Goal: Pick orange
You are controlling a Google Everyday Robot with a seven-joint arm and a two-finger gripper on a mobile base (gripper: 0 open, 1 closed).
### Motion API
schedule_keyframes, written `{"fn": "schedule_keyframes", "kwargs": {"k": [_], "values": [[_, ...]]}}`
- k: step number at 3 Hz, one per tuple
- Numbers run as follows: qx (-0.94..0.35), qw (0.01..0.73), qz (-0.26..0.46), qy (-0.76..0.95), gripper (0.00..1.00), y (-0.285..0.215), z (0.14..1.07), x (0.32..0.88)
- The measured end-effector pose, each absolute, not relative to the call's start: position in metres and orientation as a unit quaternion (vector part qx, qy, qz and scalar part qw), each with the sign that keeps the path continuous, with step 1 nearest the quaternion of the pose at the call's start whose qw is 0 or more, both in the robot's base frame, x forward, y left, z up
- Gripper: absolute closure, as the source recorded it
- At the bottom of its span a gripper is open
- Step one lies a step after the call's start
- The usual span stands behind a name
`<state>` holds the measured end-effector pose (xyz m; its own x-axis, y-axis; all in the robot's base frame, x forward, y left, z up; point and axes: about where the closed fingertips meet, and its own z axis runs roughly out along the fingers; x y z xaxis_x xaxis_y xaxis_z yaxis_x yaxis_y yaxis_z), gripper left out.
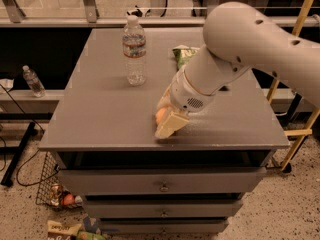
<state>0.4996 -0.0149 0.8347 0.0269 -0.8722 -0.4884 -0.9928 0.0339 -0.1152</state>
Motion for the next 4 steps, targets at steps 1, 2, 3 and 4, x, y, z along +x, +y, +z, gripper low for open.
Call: {"fn": "schedule_keyframes", "kwargs": {"k": [1, 2, 3, 4], "values": [[-0.678, 0.213, 0.139, 0.69, 0.64, -0.03, 0.821, 0.504], [-0.677, 0.214, 0.139, 0.69, 0.85, -0.031, 0.824, 0.505], [-0.677, 0.214, 0.139, 0.69, 1.0, -0.032, 0.825, 0.505], [-0.665, 0.265, 0.16, 0.68, 1.0, -0.043, 0.852, 0.513]]}}
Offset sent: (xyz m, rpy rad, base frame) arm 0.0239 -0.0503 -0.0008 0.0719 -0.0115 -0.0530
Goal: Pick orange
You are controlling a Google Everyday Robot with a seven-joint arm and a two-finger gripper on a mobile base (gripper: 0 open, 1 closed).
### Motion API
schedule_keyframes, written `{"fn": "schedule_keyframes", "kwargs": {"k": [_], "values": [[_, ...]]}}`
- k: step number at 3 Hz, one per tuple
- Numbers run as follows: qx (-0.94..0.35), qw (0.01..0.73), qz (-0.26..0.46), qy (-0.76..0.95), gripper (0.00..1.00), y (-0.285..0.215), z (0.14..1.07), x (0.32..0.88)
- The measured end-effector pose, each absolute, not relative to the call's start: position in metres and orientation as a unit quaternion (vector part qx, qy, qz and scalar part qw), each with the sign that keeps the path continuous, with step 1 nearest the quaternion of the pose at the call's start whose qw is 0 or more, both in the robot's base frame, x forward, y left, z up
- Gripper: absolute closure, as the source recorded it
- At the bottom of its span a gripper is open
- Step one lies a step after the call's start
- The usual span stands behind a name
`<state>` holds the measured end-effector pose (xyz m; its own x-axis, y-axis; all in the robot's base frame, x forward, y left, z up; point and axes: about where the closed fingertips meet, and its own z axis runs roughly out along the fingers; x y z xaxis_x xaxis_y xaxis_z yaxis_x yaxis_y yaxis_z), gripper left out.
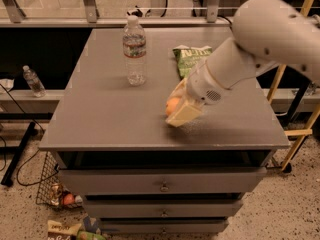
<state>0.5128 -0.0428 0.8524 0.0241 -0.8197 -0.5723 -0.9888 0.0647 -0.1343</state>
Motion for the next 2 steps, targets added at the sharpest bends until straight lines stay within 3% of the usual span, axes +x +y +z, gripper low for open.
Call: {"fn": "schedule_keyframes", "kwargs": {"k": [1, 2], "values": [[-0.633, 0.377, 0.201, 0.646, 1.0, -0.067, 0.9207, 0.53], [-0.635, 0.372, 0.204, 0.646, 1.0, -0.0606, 0.9192, 0.5274]]}}
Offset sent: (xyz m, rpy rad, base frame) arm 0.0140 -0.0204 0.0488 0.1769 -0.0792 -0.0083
